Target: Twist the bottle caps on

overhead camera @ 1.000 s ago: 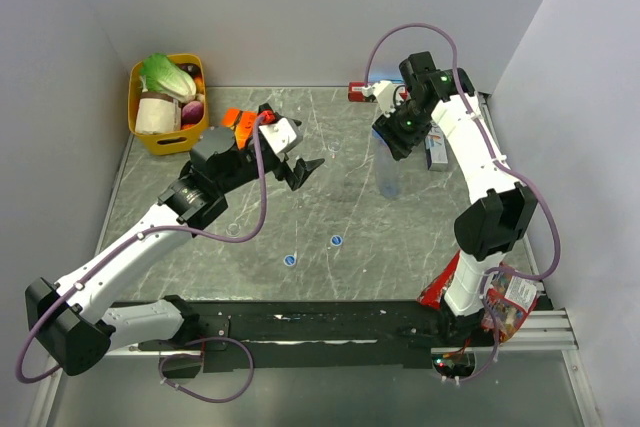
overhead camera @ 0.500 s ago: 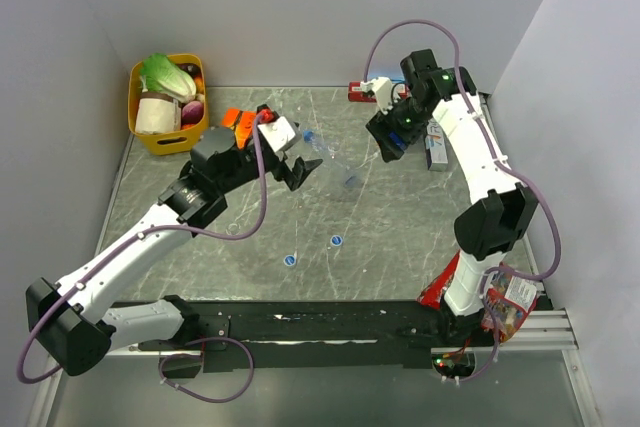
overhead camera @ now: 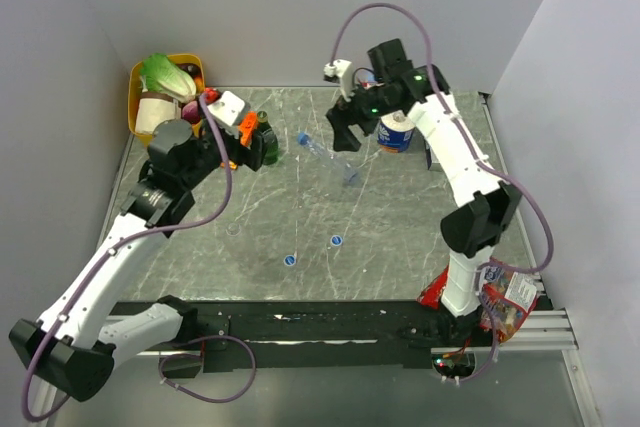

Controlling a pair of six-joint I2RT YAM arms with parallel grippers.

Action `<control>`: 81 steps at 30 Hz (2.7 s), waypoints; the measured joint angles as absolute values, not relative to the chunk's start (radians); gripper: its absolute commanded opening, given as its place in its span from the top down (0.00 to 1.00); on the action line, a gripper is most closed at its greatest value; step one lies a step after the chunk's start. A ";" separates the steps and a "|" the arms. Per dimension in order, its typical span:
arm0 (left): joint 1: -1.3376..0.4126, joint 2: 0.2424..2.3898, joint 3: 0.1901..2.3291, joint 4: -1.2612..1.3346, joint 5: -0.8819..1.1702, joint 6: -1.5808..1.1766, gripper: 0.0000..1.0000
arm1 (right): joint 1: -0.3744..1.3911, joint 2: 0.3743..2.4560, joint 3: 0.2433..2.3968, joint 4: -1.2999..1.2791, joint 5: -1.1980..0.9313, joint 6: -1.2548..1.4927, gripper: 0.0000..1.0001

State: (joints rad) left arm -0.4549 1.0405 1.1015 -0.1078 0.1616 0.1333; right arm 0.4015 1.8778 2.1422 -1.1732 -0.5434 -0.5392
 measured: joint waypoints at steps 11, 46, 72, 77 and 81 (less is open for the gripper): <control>-0.356 0.981 1.075 -0.147 0.165 0.111 0.04 | 0.447 2.032 2.196 -1.138 -0.516 -0.517 0.16; -0.338 1.052 0.970 -0.083 0.553 0.093 0.04 | 0.482 2.009 2.278 -1.242 -0.559 -0.600 0.84; -0.569 1.260 0.941 0.093 0.601 0.225 0.04 | 0.526 1.749 2.357 -1.323 -0.834 -0.651 0.89; -0.571 1.280 0.937 0.109 0.607 0.229 0.02 | 0.528 1.749 2.354 -1.324 -0.849 -0.651 0.89; -0.571 1.282 0.936 0.106 0.651 0.248 0.16 | 0.528 1.747 2.349 -1.325 -0.869 -0.649 0.89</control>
